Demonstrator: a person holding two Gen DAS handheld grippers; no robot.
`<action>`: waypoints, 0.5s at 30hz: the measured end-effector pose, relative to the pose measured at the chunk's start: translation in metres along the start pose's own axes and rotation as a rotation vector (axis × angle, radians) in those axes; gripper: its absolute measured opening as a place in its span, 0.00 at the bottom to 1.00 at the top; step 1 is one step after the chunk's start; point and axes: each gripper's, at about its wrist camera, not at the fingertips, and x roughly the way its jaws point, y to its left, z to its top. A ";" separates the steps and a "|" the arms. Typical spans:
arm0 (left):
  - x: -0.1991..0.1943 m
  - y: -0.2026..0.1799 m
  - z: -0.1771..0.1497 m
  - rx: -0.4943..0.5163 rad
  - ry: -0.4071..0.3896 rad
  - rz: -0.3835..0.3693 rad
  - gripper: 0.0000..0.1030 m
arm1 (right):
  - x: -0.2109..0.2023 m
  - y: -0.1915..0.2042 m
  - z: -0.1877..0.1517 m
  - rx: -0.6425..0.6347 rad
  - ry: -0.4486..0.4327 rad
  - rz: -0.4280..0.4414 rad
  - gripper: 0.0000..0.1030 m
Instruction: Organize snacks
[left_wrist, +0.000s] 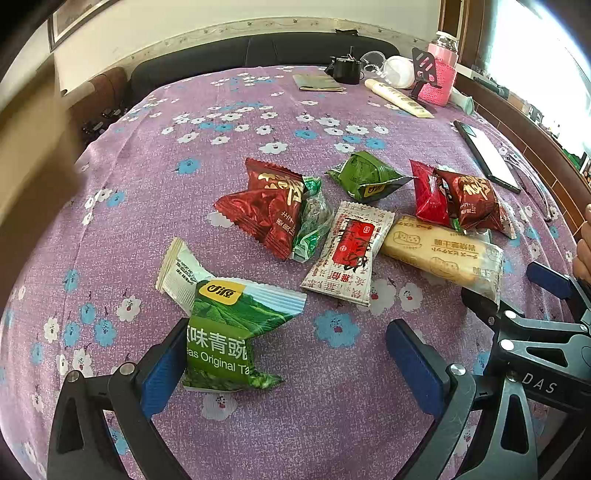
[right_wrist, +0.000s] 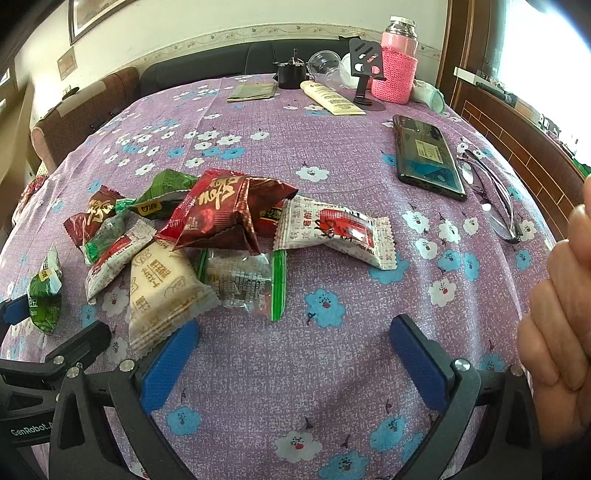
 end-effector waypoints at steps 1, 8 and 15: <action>0.000 0.000 0.000 0.000 0.000 0.000 0.99 | 0.000 0.000 0.000 0.000 0.000 0.000 1.00; 0.000 0.000 0.000 0.000 0.000 0.000 0.99 | 0.001 0.000 0.000 0.000 0.000 0.000 1.00; 0.001 -0.001 0.000 0.000 0.000 -0.001 0.99 | 0.001 0.000 0.000 0.000 0.000 0.000 1.00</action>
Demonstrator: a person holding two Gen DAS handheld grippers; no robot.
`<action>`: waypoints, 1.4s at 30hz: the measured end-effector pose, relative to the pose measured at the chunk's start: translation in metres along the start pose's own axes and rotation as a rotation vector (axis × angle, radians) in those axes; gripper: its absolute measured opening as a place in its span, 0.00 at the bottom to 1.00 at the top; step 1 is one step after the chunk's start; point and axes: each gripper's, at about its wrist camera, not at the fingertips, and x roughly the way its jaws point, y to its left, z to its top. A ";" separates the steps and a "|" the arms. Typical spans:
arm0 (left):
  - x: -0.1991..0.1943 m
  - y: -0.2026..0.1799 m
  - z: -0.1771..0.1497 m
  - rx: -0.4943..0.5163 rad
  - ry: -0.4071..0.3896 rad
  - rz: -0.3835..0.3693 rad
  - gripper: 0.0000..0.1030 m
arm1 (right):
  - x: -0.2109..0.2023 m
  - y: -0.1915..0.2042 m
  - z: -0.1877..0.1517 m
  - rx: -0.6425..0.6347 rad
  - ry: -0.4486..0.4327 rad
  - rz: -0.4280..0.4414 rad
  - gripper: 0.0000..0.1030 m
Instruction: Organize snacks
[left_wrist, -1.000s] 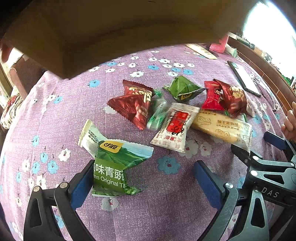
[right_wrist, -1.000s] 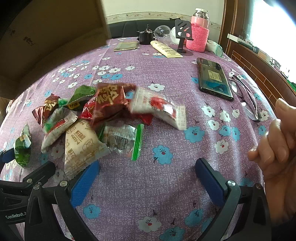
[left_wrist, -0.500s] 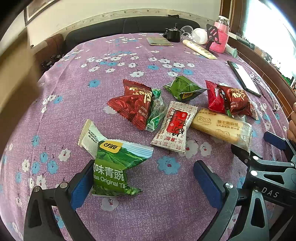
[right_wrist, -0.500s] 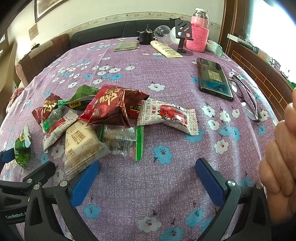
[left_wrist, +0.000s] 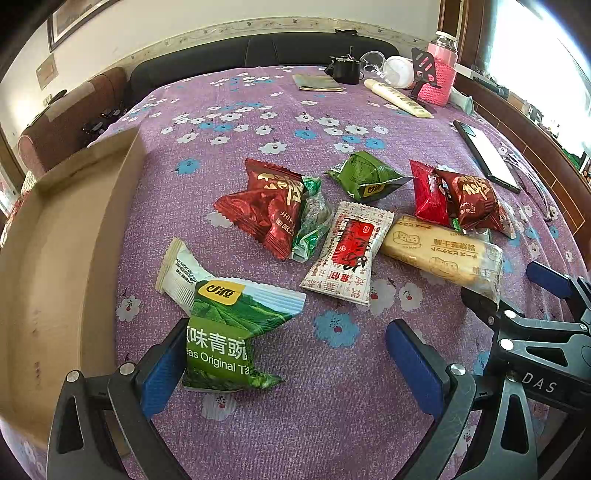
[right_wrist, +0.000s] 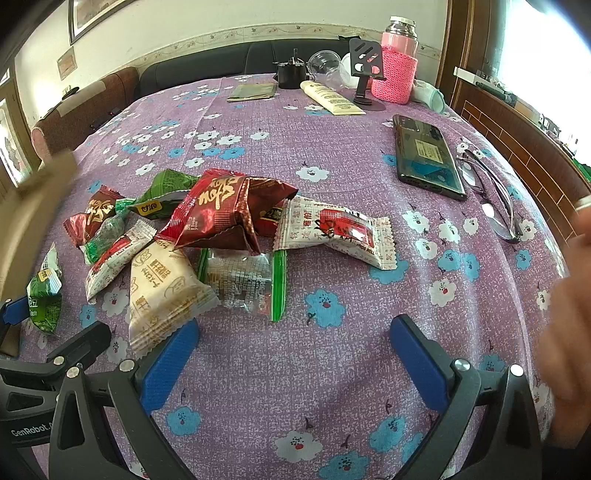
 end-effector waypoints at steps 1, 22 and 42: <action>0.000 0.000 0.000 0.000 0.000 0.000 0.99 | 0.000 0.000 0.000 0.000 0.000 0.000 1.00; 0.000 0.000 0.000 -0.004 0.001 0.000 0.99 | 0.001 0.000 0.001 0.000 0.000 -0.002 1.00; -0.050 0.030 0.008 0.063 -0.016 -0.129 0.79 | -0.028 -0.026 -0.002 -0.109 -0.022 0.211 0.75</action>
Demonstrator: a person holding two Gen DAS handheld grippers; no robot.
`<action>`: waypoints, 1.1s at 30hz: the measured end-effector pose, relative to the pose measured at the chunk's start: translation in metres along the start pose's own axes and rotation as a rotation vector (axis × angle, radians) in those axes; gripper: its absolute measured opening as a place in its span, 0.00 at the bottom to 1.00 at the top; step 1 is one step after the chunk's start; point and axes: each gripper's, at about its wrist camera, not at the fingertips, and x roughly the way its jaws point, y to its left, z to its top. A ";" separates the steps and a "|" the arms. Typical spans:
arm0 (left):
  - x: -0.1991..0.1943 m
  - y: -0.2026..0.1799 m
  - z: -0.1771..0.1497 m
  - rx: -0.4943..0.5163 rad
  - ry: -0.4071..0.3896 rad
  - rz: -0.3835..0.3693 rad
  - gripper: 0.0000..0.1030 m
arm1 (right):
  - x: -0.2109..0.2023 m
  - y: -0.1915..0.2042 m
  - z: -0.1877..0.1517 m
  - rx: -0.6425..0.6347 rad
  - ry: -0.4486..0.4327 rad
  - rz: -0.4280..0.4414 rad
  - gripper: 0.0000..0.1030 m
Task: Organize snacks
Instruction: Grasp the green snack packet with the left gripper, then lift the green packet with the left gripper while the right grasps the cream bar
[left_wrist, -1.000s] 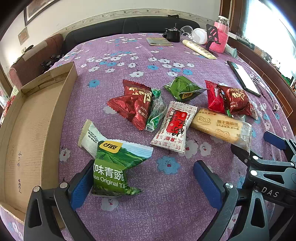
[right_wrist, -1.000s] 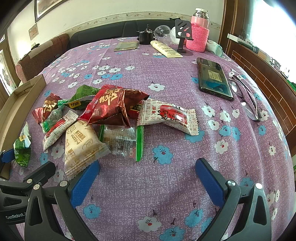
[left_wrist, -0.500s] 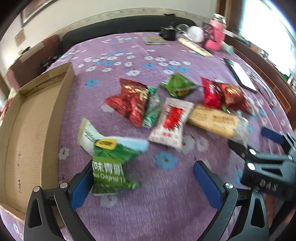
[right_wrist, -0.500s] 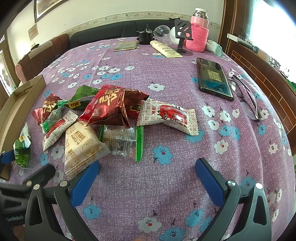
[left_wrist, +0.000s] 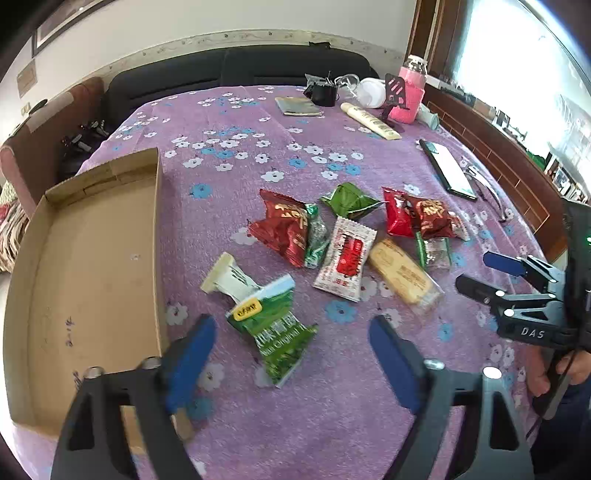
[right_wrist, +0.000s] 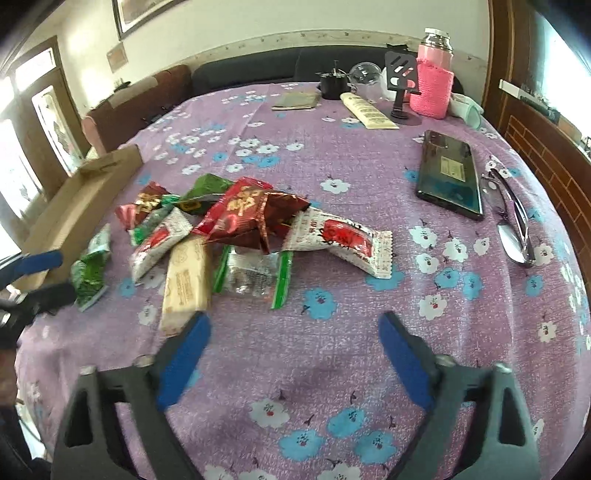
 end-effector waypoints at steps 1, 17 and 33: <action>0.003 0.001 0.001 0.011 0.012 -0.002 0.79 | -0.003 0.000 0.001 0.001 -0.010 0.012 0.72; 0.038 -0.013 -0.006 0.001 0.039 0.069 0.31 | -0.027 0.012 0.004 -0.025 -0.155 0.180 0.51; 0.017 -0.013 -0.030 0.017 -0.070 0.010 0.30 | -0.018 0.053 0.003 -0.140 -0.050 0.206 0.38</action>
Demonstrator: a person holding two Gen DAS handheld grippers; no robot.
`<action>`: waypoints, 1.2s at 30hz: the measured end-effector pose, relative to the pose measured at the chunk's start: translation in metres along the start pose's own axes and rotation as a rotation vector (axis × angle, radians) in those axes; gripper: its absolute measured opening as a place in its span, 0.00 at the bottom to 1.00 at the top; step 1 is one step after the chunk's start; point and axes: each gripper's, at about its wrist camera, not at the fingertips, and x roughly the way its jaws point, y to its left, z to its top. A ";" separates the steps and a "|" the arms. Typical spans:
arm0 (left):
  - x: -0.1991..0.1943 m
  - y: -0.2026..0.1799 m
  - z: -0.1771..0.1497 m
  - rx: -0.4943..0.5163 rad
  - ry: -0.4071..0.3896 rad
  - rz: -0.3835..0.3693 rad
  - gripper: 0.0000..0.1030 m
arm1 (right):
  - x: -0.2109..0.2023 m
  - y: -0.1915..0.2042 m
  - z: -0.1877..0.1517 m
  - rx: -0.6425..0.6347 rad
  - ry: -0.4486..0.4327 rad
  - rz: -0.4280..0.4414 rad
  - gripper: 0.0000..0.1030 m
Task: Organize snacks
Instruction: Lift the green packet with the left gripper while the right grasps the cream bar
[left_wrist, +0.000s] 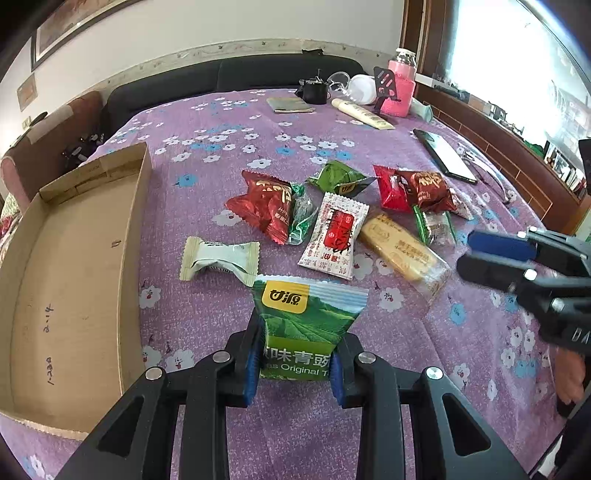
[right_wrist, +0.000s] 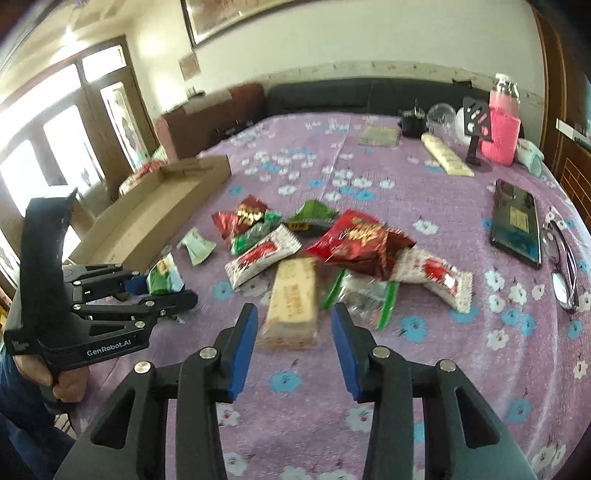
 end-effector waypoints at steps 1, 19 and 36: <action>0.000 0.001 0.000 -0.003 -0.001 -0.007 0.30 | 0.002 0.004 0.003 -0.004 0.021 -0.004 0.37; -0.014 0.012 -0.002 -0.047 -0.064 -0.080 0.29 | 0.055 0.020 0.018 -0.007 0.158 -0.190 0.31; -0.077 0.085 0.007 -0.187 -0.207 -0.051 0.28 | -0.026 0.096 0.092 -0.098 -0.075 -0.154 0.32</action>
